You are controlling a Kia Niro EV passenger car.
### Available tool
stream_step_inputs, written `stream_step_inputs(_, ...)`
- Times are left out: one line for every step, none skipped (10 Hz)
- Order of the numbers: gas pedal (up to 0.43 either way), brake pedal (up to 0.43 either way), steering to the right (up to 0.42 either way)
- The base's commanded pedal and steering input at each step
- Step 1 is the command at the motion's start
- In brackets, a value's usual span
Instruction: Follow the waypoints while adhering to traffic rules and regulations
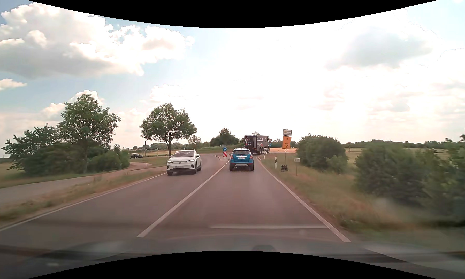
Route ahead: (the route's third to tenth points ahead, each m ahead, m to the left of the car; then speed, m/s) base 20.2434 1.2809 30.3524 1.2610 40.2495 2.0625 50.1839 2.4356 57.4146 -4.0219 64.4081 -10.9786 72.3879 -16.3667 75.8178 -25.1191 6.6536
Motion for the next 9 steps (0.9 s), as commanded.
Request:
stream_step_inputs(0.150,0.000,-0.002)
stream_step_inputs(0.150,0.000,-0.003)
stream_step_inputs(0.150,0.000,-0.002)
stream_step_inputs(0.150,0.000,-0.002)
stream_step_inputs(0.138,0.000,-0.002)
stream_step_inputs(0.110,0.000,-0.002)
stream_step_inputs(0.079,0.000,-0.002)
stream_step_inputs(0.039,0.000,-0.002)
stream_step_inputs(0.020,0.000,-0.001)
